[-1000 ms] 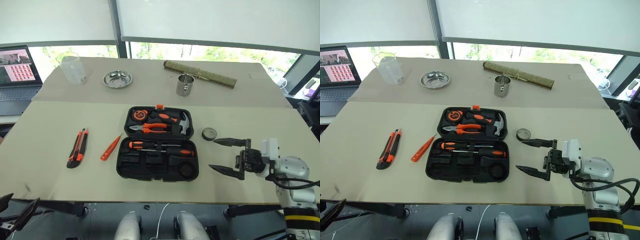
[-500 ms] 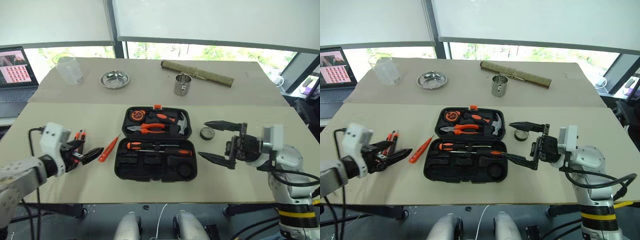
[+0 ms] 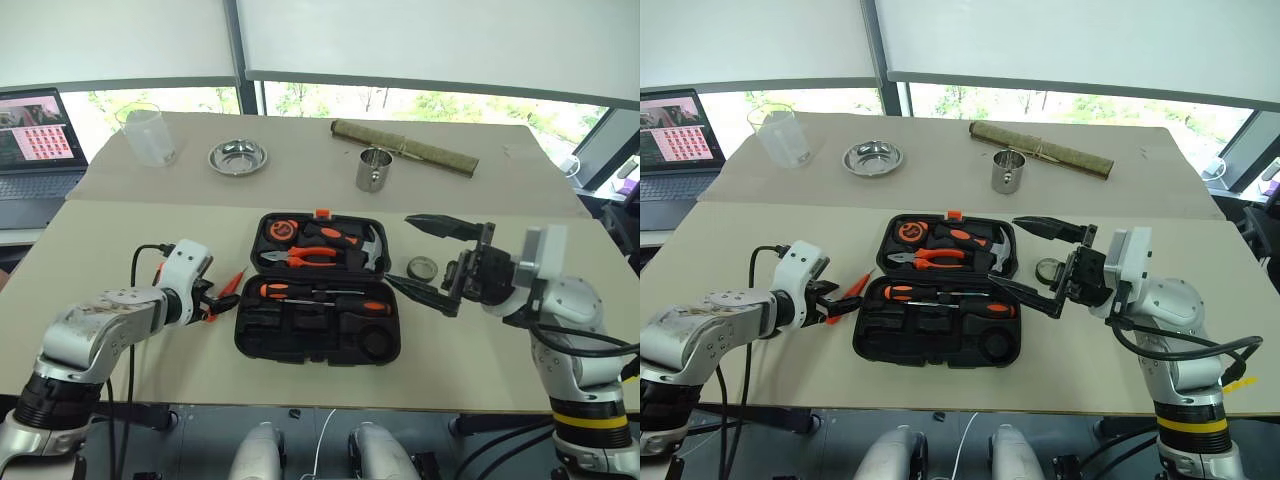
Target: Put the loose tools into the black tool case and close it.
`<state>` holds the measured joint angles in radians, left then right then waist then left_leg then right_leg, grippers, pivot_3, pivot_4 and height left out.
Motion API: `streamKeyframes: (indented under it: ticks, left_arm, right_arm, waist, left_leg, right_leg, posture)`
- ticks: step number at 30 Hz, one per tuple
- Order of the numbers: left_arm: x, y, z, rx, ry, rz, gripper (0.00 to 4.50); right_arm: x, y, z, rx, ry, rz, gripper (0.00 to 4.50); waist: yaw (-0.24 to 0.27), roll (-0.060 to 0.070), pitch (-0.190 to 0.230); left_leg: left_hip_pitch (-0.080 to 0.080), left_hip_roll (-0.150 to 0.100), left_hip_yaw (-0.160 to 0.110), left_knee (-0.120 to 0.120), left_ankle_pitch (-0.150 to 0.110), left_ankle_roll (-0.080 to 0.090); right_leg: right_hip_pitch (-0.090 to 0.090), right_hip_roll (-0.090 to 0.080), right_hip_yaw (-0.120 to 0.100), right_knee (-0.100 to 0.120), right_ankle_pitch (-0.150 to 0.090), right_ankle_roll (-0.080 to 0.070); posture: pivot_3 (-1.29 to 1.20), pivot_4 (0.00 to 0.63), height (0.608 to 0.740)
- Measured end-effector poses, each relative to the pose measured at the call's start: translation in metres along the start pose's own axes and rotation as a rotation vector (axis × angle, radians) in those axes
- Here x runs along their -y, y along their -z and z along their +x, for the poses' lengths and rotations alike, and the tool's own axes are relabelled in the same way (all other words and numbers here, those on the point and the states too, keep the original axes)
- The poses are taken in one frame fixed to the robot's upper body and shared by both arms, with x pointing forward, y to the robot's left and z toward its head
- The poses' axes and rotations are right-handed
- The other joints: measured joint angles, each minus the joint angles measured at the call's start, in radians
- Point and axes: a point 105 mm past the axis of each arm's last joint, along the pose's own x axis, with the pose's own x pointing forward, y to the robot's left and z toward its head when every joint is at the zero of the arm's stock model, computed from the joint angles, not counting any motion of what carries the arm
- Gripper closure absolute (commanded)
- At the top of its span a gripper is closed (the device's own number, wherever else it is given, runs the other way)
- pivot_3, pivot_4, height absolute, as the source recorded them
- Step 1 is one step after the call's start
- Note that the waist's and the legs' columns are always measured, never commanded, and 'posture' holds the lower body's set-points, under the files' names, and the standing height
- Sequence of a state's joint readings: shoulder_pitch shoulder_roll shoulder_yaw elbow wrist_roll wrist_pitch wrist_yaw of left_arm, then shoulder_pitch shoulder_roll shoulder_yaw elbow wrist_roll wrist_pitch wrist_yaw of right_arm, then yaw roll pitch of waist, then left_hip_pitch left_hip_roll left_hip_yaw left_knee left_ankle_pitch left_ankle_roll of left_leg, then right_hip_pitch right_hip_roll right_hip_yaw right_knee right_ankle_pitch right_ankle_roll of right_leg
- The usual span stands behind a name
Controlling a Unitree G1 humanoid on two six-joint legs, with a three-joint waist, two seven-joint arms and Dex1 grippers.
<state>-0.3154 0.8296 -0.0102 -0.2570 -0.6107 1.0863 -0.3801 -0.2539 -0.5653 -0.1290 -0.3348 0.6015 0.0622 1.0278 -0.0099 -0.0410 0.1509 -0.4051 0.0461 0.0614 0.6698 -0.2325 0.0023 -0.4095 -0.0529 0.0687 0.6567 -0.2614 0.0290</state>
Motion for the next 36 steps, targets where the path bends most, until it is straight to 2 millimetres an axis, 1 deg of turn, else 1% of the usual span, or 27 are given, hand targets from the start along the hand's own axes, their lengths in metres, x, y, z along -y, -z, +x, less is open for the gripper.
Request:
streamKeyframes:
  ticks: [1,2,4,5,6,8,11,14,15,16,19,20,22,23,24,26,28,31,33,36]
  left_arm:
    - [-0.002,-0.001,0.000,-0.006,-0.006,0.003,2.44]
    - [-0.003,-0.001,0.000,-0.011,-0.012,0.007,2.90]
    - [-0.005,-0.001,0.000,-0.021,-0.006,0.010,3.60]
    - [-0.005,-0.001,-0.001,-0.024,-0.001,0.008,3.90]
    - [-0.006,-0.001,-0.002,-0.028,0.007,0.007,4.05]
    - [-0.008,0.001,-0.005,-0.036,0.023,0.020,4.06]
    - [-0.017,0.003,-0.016,-0.014,0.079,0.024,4.06]
    - [-0.032,-0.010,-0.031,0.053,0.109,0.096,4.06]
    - [-0.035,-0.016,-0.035,0.089,0.134,0.136,4.06]
    - [-0.032,-0.024,-0.041,0.136,0.204,0.217,4.06]
    - [-0.013,-0.036,-0.053,0.170,0.398,0.386,4.06]
    - [0.001,-0.044,-0.054,0.170,0.489,0.454,4.06]
    - [0.027,-0.055,-0.055,0.183,0.612,0.553,4.06]
    - [0.041,-0.060,-0.050,0.166,0.664,0.606,4.06]
    - [0.047,-0.061,-0.049,0.162,0.687,0.628,4.06]
    - [0.061,-0.058,-0.036,0.095,0.711,0.706,4.06]
    - [0.069,-0.050,-0.023,0.025,0.719,0.755,4.06]
    - [0.076,-0.040,-0.014,-0.051,0.742,0.766,4.06]
    - [0.078,-0.039,-0.012,-0.070,0.736,0.787,4.06]
    - [0.087,-0.040,-0.001,-0.078,0.717,0.809,4.06]
  right_arm:
    - [0.000,-0.001,0.001,0.001,0.002,-0.004,0.00]
    - [-0.001,-0.002,0.001,-0.001,-0.001,-0.007,0.00]
    - [-0.005,-0.002,-0.001,-0.021,-0.011,-0.009,0.00]
    - [-0.006,-0.002,-0.003,-0.033,-0.015,-0.006,0.00]
    - [-0.008,0.000,-0.004,-0.046,-0.020,0.000,0.00]
    - [-0.011,-0.001,-0.006,-0.065,-0.036,0.008,0.00]
    - [-0.014,-0.002,-0.008,-0.093,-0.060,0.014,0.00]
    - [-0.016,-0.005,-0.008,-0.096,-0.078,0.023,0.00]
    - [-0.016,-0.005,-0.009,-0.101,-0.079,0.026,0.00]
    - [-0.016,-0.003,-0.012,-0.121,-0.084,0.035,0.00]
    - [-0.016,0.000,-0.021,-0.154,-0.088,0.053,0.00]
    - [-0.017,0.001,-0.024,-0.156,-0.100,0.072,0.00]
    - [-0.021,0.003,-0.028,-0.171,-0.134,0.094,0.00]
    - [-0.026,0.007,-0.034,-0.200,-0.161,0.115,0.00]
    - [-0.028,0.009,-0.037,-0.215,-0.174,0.128,0.00]
    - [-0.036,0.017,-0.047,-0.262,-0.199,0.167,0.00]
    - [-0.043,0.026,-0.057,-0.302,-0.210,0.209,0.00]
    - [-0.050,0.031,-0.064,-0.322,-0.217,0.233,0.00]
    - [-0.051,0.030,-0.066,-0.322,-0.213,0.227,0.00]
    - [-0.056,0.034,-0.074,-0.327,-0.199,0.230,0.00]
  waist:
    - [0.000,0.000,0.000]
    - [0.000,0.000,0.000]
    - [0.000,0.000,0.000]
    - [0.000,0.000,0.000]
    - [-0.001,0.000,0.000]
    - [-0.003,0.000,0.000]
    - [-0.011,0.000,0.000]
    - [-0.005,-0.001,0.001]
    - [-0.004,-0.001,0.001]
    - [-0.002,-0.001,0.001]
    - [0.008,-0.001,0.001]
    - [0.016,-0.001,0.001]
    - [0.023,-0.001,0.001]
    - [0.024,-0.001,0.001]
    - [0.024,-0.001,0.001]
    - [0.023,-0.001,0.001]
    - [0.019,-0.001,0.001]
    - [0.005,-0.001,0.001]
    - [0.003,-0.001,0.001]
    - [0.008,-0.001,0.001]
  left_leg:
    - [0.000,0.000,0.000,0.000,0.000,0.000]
    - [0.000,0.000,0.000,0.000,0.000,0.000]
    - [0.000,-0.001,0.000,0.000,0.000,0.000]
    - [0.000,-0.001,0.000,0.000,0.000,0.000]
    - [0.000,-0.001,0.000,0.000,0.000,0.000]
    - [0.000,-0.001,0.000,0.000,0.000,0.000]
    - [-0.001,0.000,0.000,-0.001,0.000,0.000]
    - [-0.001,0.000,0.001,-0.001,0.000,0.000]
    - [-0.001,0.000,0.001,-0.001,0.000,0.000]
    - [-0.002,0.000,0.002,-0.001,0.000,0.000]
    - [-0.004,-0.001,0.003,-0.001,0.000,0.000]
    - [-0.005,-0.002,0.003,-0.001,0.000,0.000]
    - [-0.007,-0.002,0.002,0.000,0.000,0.001]
    - [-0.007,-0.002,0.003,0.000,0.000,0.001]
    - [-0.007,-0.004,0.001,0.001,-0.001,0.002]
    - [-0.007,-0.004,0.001,0.001,-0.001,0.002]
    - [-0.008,-0.004,0.001,0.001,-0.001,0.002]
    - [-0.008,-0.003,0.000,0.001,-0.001,0.002]
    - [-0.008,-0.002,-0.001,0.001,-0.001,0.002]
    - [-0.007,-0.003,-0.001,0.003,-0.001,0.002]
  right_leg:
    - [0.000,0.000,0.000,0.000,0.000,0.000]
    - [0.000,0.000,0.000,0.000,0.000,0.000]
    - [0.000,-0.001,0.000,0.000,0.000,0.001]
    - [0.000,-0.001,0.000,0.000,0.000,0.001]
    - [0.000,-0.001,0.000,0.000,-0.001,0.001]
    - [0.000,-0.001,0.000,-0.001,-0.001,0.001]
    - [-0.002,-0.001,0.000,0.000,0.000,0.000]
    - [-0.002,0.000,0.000,0.000,-0.001,0.000]
    - [-0.002,-0.001,0.000,0.000,-0.001,0.000]
    - [-0.002,-0.001,0.000,-0.001,-0.001,0.000]
    - [-0.002,-0.003,-0.002,-0.004,0.000,0.001]
    - [-0.002,-0.003,-0.002,-0.006,0.000,0.002]
    - [-0.001,-0.003,-0.002,-0.009,0.001,0.004]
    - [0.000,-0.003,-0.001,-0.010,0.001,0.004]
    - [0.001,-0.003,-0.002,-0.010,0.001,0.006]
    - [0.001,-0.003,-0.001,-0.011,0.001,0.006]
    - [0.001,-0.002,-0.001,-0.011,0.001,0.006]
    - [0.000,0.000,0.000,-0.010,0.001,0.006]
    - [0.000,0.000,0.000,-0.010,0.001,0.006]
    - [0.002,-0.001,-0.001,-0.010,0.001,0.006]
  posture:
    - [0.00,0.150,0.740]
    - [0.00,0.150,0.740]
    - [0.00,0.150,0.740]
    - [0.00,0.150,0.740]
    - [0.00,0.150,0.740]
    - [0.00,0.150,0.740]
    - [0.00,0.150,0.740]
    - [0.00,0.150,0.740]
    - [0.00,0.150,0.740]
    - [0.00,0.150,0.740]
    - [0.00,0.150,0.740]
    - [0.00,0.150,0.740]
    - [0.00,0.150,0.740]
    - [0.00,0.150,0.740]
    - [0.00,0.150,0.740]
    - [0.00,0.150,0.740]
    - [0.00,0.150,0.740]
    - [0.00,0.150,0.740]
    - [0.00,0.150,0.740]
    - [0.00,0.150,0.740]
